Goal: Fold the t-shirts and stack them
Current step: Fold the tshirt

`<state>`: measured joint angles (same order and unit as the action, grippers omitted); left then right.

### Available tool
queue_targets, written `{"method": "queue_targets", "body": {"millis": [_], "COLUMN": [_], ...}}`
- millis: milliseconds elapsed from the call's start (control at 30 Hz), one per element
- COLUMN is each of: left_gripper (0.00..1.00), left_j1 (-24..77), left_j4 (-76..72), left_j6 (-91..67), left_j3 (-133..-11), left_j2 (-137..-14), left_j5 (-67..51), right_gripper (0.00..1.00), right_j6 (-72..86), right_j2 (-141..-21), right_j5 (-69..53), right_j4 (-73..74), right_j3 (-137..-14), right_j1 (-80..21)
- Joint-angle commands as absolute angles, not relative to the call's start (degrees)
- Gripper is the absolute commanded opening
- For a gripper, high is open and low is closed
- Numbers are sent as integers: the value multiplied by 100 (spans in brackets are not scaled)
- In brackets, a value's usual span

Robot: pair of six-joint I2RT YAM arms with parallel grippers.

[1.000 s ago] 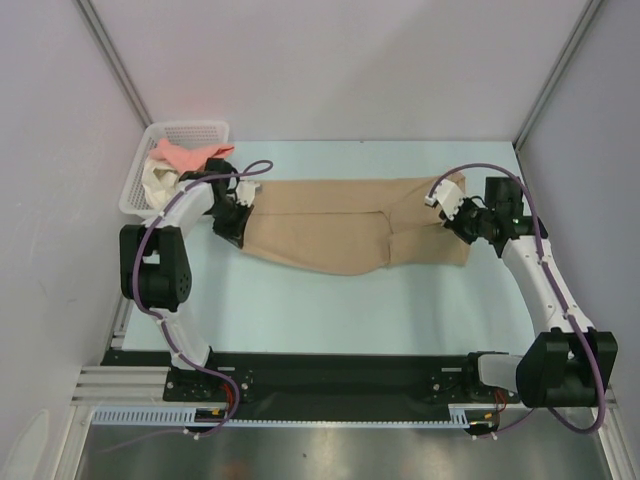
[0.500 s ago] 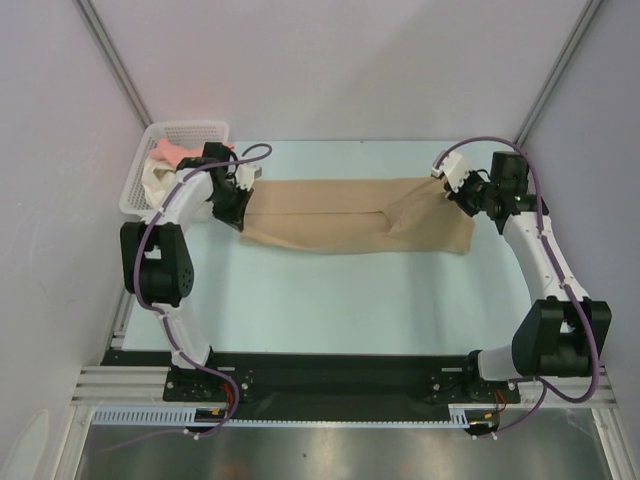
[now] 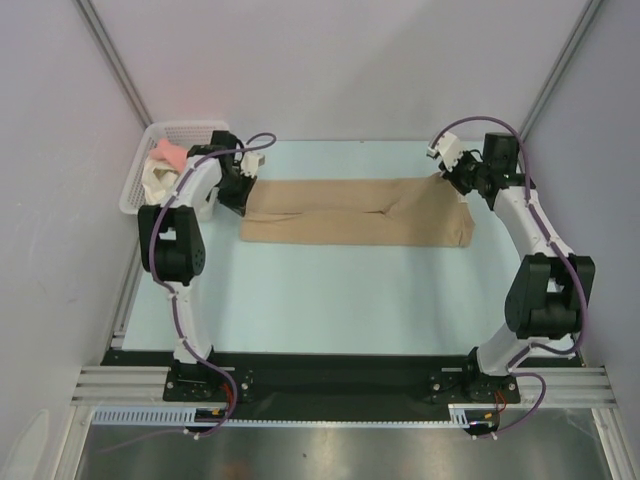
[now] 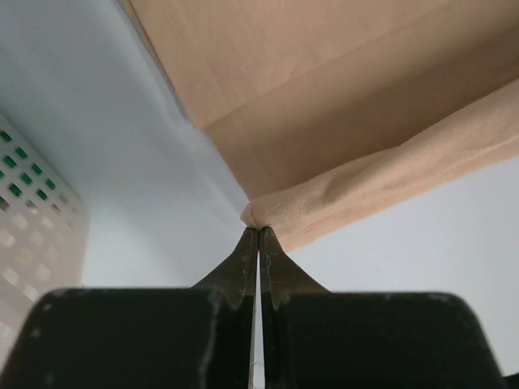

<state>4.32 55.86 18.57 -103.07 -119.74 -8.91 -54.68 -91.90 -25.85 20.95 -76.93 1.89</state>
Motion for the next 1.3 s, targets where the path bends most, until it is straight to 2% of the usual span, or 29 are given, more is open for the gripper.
{"method": "queue_targets", "body": {"millis": [0,233,367,400,433,500,533,567,633,933,1267], "left_gripper": [0,0,11,17,41,54,71,79,84,84,78], "left_j1": [404,404,404,404,404,396,404,413,500,1168,1450], "left_j4": [5511,5449,5397,5388,5344,5317,5291,5256,5212,5054,5063], "left_j6": [1934,1907,1872,1863,1820,1793,1749,1758,1871,2162,2145], "left_j3": [-10915,-10943,-10758,-10680,-10635,-10565,-10547,-10538,-10486,-10142,-10222], "left_j2": [-12199,-12314,-12261,-12200,-12164,-12033,-11954,-11875,-11595,-11496,-11988], "left_j5": [-695,-554,-413,-300,-238,-115,-53,-27,-18,202,53], "right_gripper": [0,0,19,32,37,41,42,42,46,49,48], "right_j6": [-5265,-5124,-4844,-4782,-4720,-4562,-4492,-4387,-4298,-3886,-3287], "right_j2": [-9535,-10256,-10476,-10468,-10442,-10345,-10310,-10266,-10134,-10476,-12259], "right_j5": [-2584,-2181,-1750,-1619,-1539,-1355,-1310,-1275,-1257,-2038,-2847], "right_j4": [1600,1380,1117,994,915,713,651,624,624,1563,3014], "right_j3": [-8164,-8666,-8648,-8622,-8596,-8508,-8490,-8455,-8403,-8525,-10774], "right_j1": [176,88,88,88,97,97,97,79,62,-255,-422]}}
